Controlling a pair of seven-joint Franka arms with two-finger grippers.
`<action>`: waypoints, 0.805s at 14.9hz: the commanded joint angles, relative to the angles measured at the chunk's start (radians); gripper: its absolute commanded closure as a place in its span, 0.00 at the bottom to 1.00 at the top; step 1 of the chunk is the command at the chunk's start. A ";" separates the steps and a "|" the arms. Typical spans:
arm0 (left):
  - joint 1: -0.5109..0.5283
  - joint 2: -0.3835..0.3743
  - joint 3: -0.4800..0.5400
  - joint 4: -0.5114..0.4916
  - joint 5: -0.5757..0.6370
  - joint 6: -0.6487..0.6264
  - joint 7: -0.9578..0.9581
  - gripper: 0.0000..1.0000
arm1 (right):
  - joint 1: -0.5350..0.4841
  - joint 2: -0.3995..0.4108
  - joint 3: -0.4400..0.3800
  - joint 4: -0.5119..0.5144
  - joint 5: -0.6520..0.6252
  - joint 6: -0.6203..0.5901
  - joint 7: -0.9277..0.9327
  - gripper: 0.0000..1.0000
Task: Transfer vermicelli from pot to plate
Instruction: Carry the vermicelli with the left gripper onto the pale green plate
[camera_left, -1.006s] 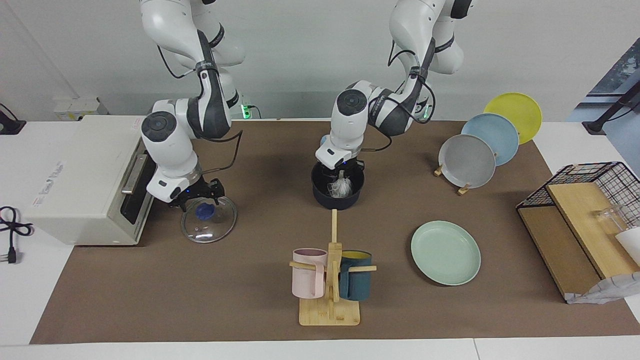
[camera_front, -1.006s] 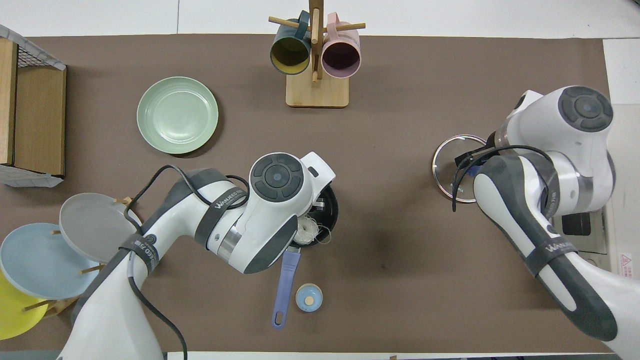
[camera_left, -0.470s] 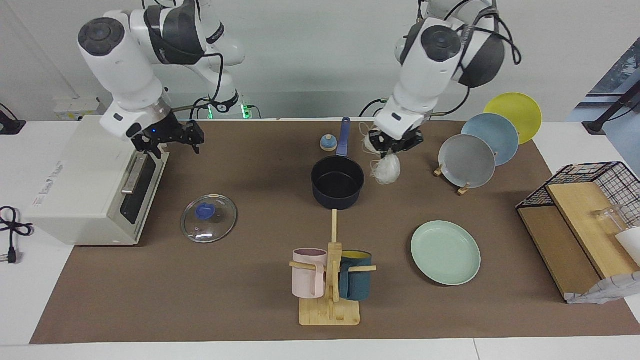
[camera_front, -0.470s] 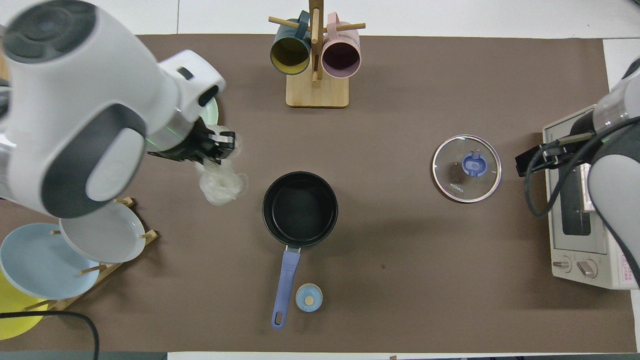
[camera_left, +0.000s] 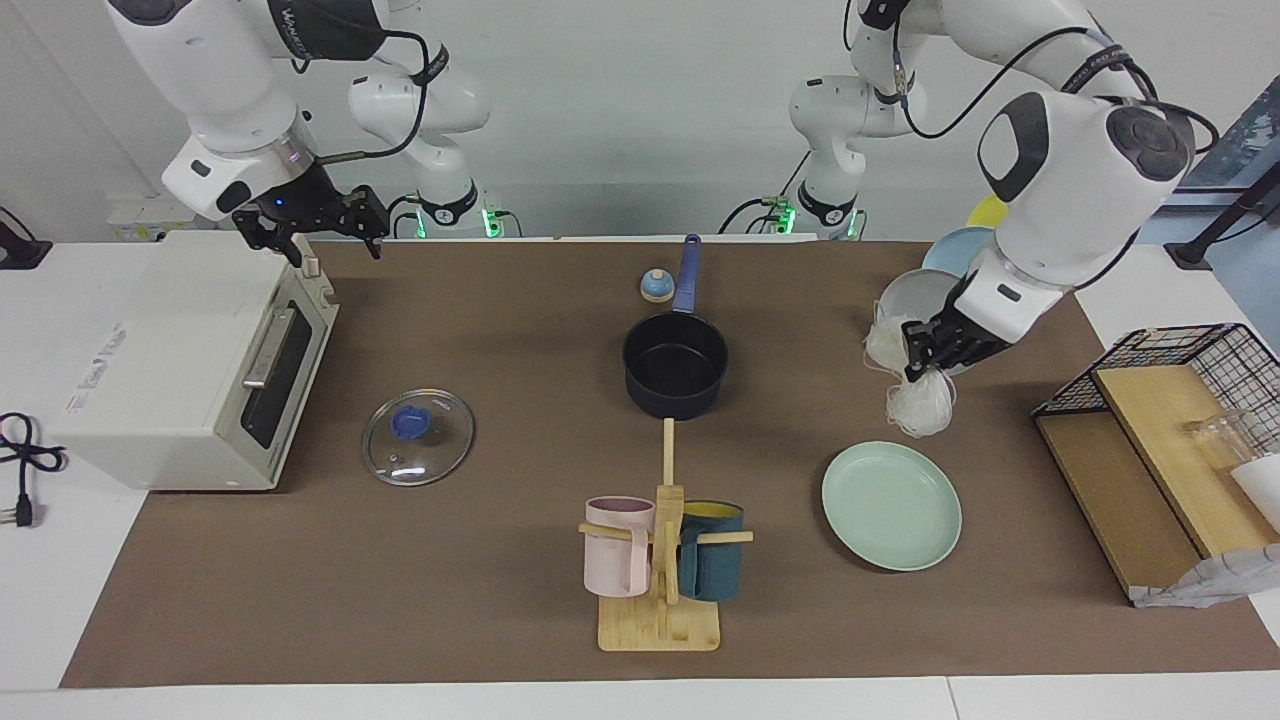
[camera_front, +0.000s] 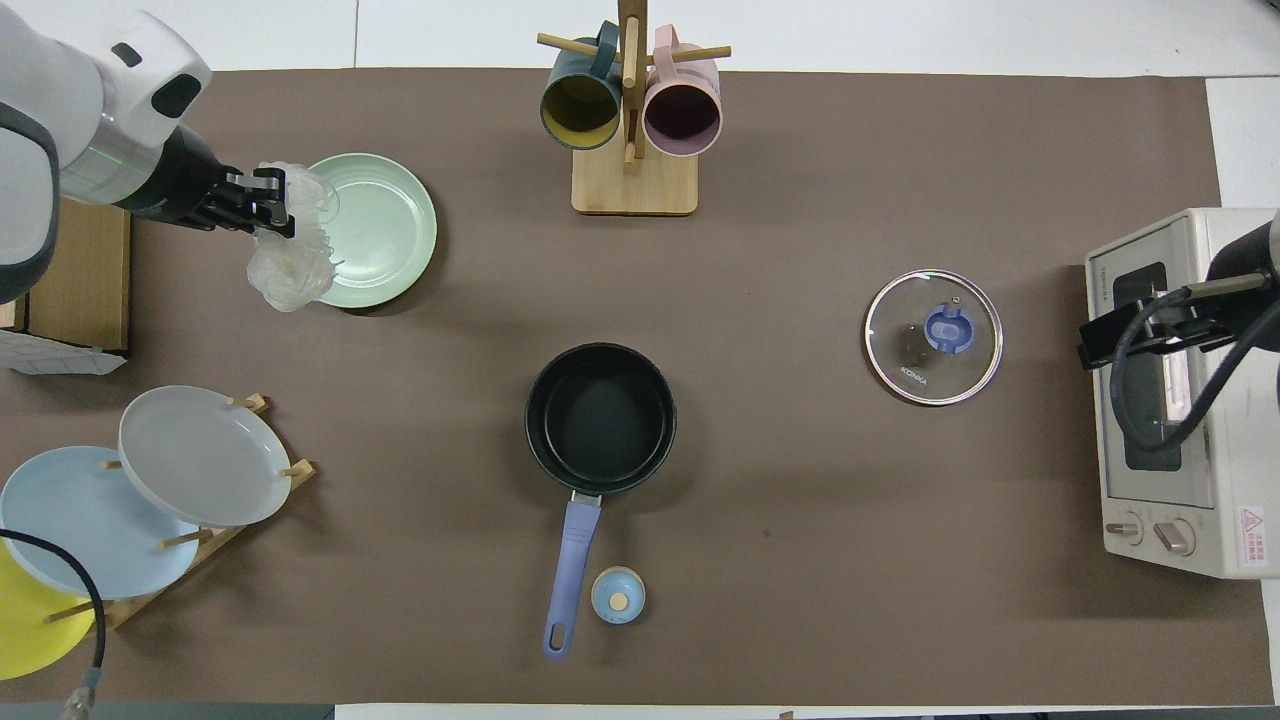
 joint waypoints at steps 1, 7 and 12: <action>0.016 0.073 -0.007 -0.042 -0.006 0.136 0.085 1.00 | -0.016 0.009 0.009 0.027 0.006 -0.020 0.015 0.00; 0.013 0.173 -0.006 -0.134 0.066 0.335 0.161 1.00 | -0.017 -0.008 0.015 0.020 0.006 -0.028 0.044 0.00; 0.016 0.187 -0.006 -0.140 0.066 0.385 0.214 1.00 | -0.014 -0.005 0.015 0.030 0.007 -0.025 0.072 0.00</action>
